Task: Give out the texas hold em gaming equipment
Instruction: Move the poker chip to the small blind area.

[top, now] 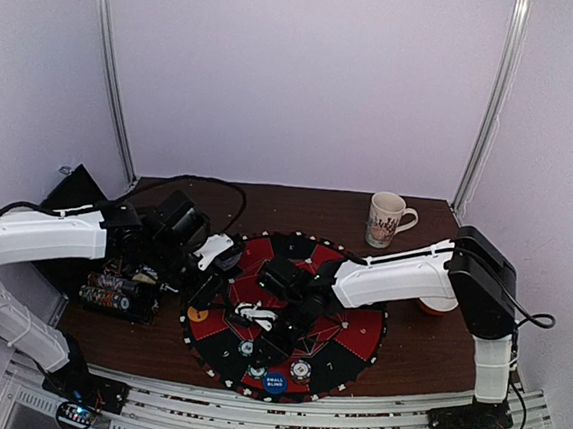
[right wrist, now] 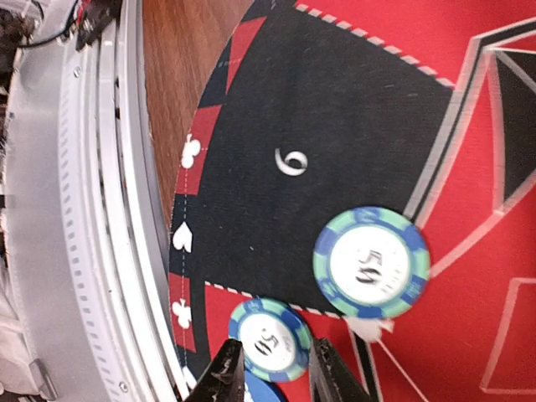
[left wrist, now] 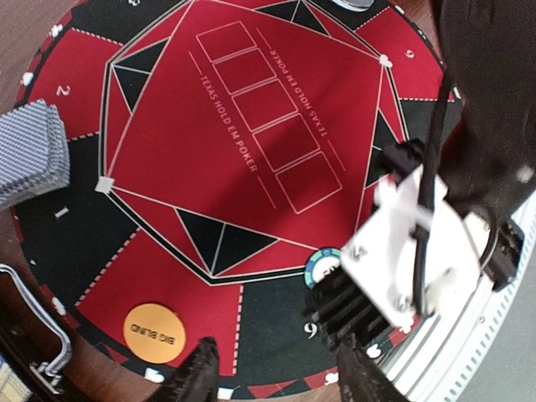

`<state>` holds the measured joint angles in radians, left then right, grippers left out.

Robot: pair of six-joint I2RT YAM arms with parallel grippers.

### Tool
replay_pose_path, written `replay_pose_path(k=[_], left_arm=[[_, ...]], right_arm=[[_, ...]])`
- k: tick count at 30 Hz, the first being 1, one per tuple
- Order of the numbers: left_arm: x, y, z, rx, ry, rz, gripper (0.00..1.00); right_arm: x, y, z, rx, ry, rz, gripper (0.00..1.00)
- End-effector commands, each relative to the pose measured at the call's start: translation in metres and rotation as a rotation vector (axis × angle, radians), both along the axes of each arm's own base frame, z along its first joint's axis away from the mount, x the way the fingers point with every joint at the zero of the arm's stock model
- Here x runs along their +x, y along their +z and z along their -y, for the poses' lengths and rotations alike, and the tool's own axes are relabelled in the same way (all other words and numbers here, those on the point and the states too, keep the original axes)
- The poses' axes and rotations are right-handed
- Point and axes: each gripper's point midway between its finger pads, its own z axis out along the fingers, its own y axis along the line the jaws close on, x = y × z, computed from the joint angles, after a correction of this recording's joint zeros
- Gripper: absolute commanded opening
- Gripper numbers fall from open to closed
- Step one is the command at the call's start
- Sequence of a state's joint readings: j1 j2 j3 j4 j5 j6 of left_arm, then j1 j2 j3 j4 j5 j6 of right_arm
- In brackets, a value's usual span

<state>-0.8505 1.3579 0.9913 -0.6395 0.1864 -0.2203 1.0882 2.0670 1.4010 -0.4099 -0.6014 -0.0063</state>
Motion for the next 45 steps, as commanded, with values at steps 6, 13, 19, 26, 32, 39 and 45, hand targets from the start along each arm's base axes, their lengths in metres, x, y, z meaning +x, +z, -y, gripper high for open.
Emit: replay_pose_path(k=[6,13,19,26,32,39,45], left_arm=[[-0.001,-0.038,0.029,-0.047,-0.026,-0.047,0.4],[-0.012,-0.081,0.071,0.062,-0.157,-0.054,0.26],[-0.037,-0.128,0.071,0.204,-0.243,-0.128,0.18],[-0.084,-0.136,0.046,0.282,-0.328,-0.259,0.12],[-0.098,-0.116,0.039,0.24,-0.315,-0.305,0.09],[-0.086,-0.093,0.055,0.178,-0.297,-0.242,0.14],[-0.074,-0.074,0.048,0.189,-0.261,-0.163,0.39]], right_arm=[[0.085,0.081,0.037,0.191,-0.317,0.059,0.34],[0.111,0.086,0.073,0.16,-0.446,0.152,0.34],[0.106,0.078,0.086,0.14,-0.462,0.153,0.34],[0.103,0.077,0.089,0.137,-0.458,0.152,0.34],[0.103,0.075,0.087,0.135,-0.447,0.146,0.33],[0.105,0.075,0.086,0.128,-0.438,0.151,0.34],[0.103,0.075,0.089,0.119,-0.434,0.156,0.34]])
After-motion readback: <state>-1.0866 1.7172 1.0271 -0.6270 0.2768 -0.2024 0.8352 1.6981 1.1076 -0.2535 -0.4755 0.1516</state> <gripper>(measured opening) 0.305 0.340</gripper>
